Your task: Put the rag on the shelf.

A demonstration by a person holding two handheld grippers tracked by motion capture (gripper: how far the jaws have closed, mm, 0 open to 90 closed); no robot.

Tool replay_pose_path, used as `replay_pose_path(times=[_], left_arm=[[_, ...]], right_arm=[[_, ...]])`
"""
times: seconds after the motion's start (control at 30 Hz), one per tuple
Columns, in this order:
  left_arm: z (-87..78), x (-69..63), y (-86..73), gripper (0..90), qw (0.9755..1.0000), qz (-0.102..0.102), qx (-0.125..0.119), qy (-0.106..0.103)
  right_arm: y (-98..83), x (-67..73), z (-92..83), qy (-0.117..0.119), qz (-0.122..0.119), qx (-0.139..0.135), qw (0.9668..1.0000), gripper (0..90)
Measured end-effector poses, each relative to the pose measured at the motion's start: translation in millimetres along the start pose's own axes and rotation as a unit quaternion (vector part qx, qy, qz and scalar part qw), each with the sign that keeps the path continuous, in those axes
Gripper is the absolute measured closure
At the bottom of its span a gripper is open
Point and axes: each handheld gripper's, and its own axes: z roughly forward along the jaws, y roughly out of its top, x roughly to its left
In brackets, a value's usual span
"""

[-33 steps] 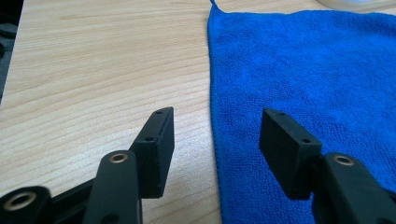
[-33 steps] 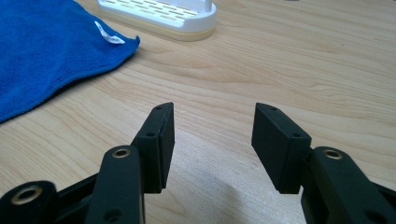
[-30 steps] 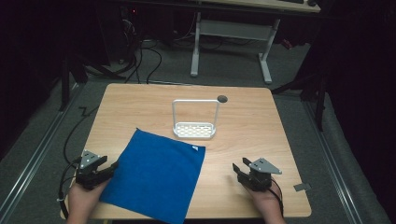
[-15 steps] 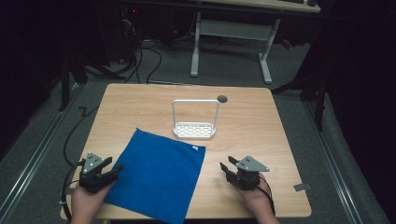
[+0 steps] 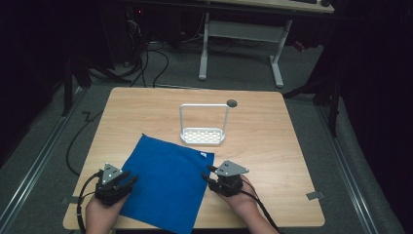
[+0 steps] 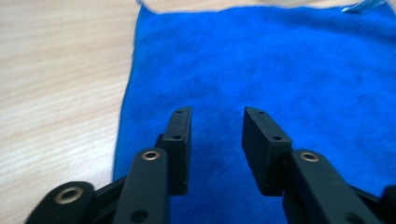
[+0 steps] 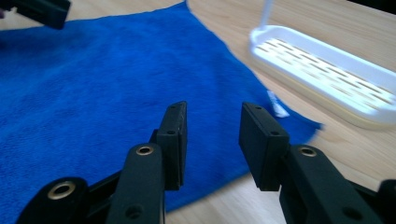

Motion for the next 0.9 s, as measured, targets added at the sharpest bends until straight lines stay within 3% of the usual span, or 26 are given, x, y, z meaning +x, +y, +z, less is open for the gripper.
replay_pose_path(times=[0.03,0.13,0.3,0.57,0.7,0.9], left_arm=[[0.5,2.3,-1.8,68.6,1.0,-0.005,0.005,-0.002],[0.1,4.0,-5.4,69.7,0.9999,-0.006,0.015,0.004],[-8.2,5.9,-13.2,76.7,0.9996,-0.005,0.023,0.016],[-13.7,5.8,-25.5,85.2,0.9988,0.007,0.044,0.021],[-13.9,4.1,-26.7,86.5,0.9987,0.012,0.044,0.023],[-13.5,3.5,-26.8,87.0,0.9988,0.015,0.043,0.018]], right_arm=[[0.2,6.7,4.2,0.002,-0.016,0.007,0.9998,61.6],[-0.1,9.6,6.5,0.002,-0.023,0.008,0.9997,61.4],[1.0,7.2,14.3,0.025,-0.005,0.024,0.9994,76.4],[-1.6,2.9,29.8,0.019,-0.014,0.067,0.9974,89.4],[-4.4,-0.2,36.6,0.02,-0.015,0.088,0.9958,90.0],[-5.8,-1.3,37.0,0.023,-0.011,0.094,0.9952,90.0]])
